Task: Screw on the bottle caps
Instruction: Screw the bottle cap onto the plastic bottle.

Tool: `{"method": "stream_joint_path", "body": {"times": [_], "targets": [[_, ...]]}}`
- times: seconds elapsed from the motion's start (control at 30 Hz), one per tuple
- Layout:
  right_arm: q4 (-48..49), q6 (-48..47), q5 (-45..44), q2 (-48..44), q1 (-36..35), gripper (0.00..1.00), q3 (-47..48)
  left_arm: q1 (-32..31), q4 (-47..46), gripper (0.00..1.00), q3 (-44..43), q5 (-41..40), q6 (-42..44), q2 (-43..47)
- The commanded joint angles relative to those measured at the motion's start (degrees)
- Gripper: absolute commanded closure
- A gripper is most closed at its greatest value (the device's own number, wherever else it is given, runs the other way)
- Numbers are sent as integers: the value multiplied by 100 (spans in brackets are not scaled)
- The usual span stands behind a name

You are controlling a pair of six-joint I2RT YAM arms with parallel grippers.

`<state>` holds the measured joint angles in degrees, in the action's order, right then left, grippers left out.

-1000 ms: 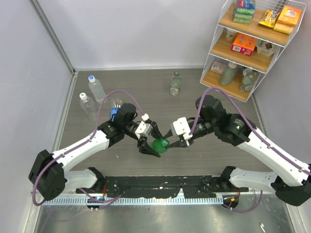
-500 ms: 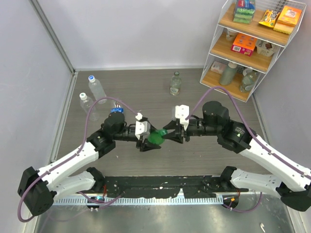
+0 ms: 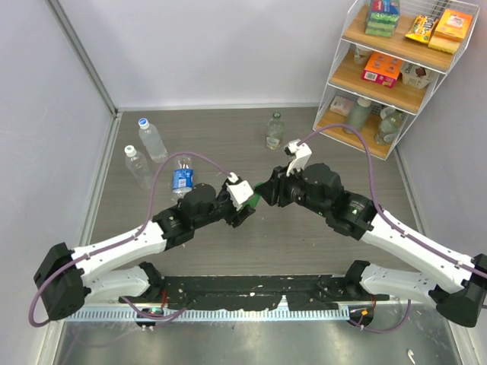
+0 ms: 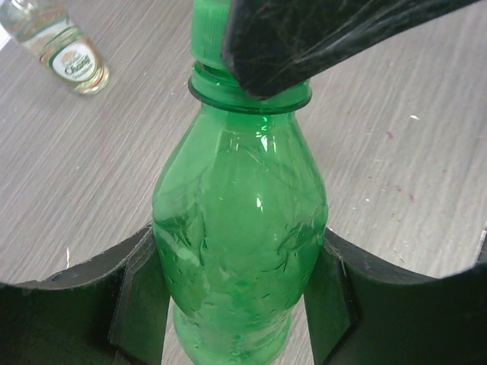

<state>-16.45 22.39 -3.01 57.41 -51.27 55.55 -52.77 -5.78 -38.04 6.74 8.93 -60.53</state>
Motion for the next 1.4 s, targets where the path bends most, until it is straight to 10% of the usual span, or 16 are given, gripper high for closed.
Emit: {"method": "stream_joint_path", "body": {"times": [0.0,0.2,0.37,0.53,0.77,0.97,1.37], "targets": [[-87,1021,-869,271,-6,99,-273,-216,-1416,100,-468,-420,-66,-239],[-359,899,-1105,131,-15,85,-106,-216,-1760,100,-186,-305,-102,-196],[-228,258,-1010,-177,-6,33,-79,-207,-1532,100,-124,-401,-40,-213],[-323,-1032,-466,-756,-6,20,105,-198,-1207,100,-195,-236,-146,-485],[-973,-3211,1170,-1477,-6,18,210,432,-1189,100,-107,1097,-453,-319],[-1422,-5144,2610,-1557,-15,18,53,1243,-206,100,-98,4868,484,-3],[-1036,-6308,3860,-1074,-6,20,167,1243,-345,100,210,5601,575,376]]}}
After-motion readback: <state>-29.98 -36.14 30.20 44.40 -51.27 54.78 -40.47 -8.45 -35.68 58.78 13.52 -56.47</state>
